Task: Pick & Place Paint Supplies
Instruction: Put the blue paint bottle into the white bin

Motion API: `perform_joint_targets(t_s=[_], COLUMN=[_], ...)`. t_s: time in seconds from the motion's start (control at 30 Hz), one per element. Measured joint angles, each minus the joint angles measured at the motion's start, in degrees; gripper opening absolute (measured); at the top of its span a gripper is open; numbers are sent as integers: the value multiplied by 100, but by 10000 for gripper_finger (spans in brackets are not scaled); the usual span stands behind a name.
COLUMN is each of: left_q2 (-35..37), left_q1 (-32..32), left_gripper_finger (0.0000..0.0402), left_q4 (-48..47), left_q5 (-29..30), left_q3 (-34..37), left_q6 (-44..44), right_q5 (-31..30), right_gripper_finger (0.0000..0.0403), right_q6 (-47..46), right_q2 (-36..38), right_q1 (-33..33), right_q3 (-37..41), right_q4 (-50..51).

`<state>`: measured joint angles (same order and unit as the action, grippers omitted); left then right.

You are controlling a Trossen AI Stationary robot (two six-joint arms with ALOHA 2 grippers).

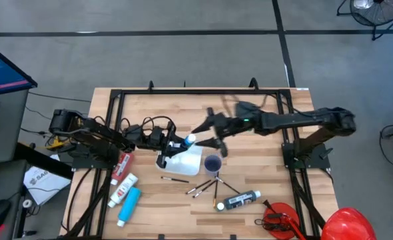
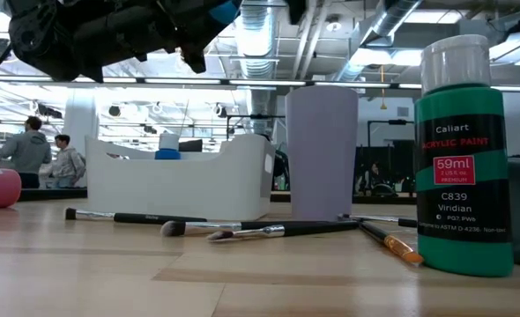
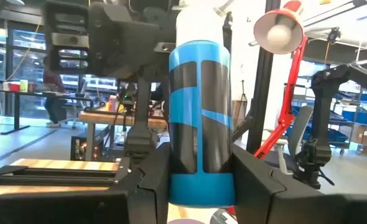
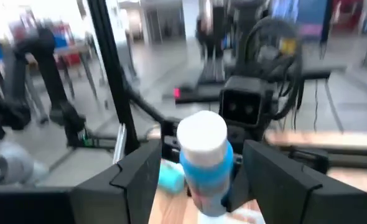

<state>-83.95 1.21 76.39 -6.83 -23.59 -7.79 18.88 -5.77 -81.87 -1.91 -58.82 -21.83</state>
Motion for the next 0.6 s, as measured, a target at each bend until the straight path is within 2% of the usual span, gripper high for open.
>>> perform_joint_targets(t_s=[0.13,0.33,0.4,0.6], left_q2=[-2,-2,-2,-2], left_q1=[-4,-12,-12,-12], left_gripper_finger=[113,113,113,113], left_q4=[62,120,122,153], left_q5=[-4,-7,-9,-24], left_q3=[-2,-4,-4,-3], left_q6=[11,31,33,46], right_q5=[-90,-493,-488,-458], right_gripper_finger=[219,219,219,219], right_q6=[-117,-252,-383,-159], right_q2=[400,280,169,-240], right_q1=[-117,-47,-26,-12], right_q3=[761,780,667,-595], right_q4=[-1021,-1197,-868,1184])
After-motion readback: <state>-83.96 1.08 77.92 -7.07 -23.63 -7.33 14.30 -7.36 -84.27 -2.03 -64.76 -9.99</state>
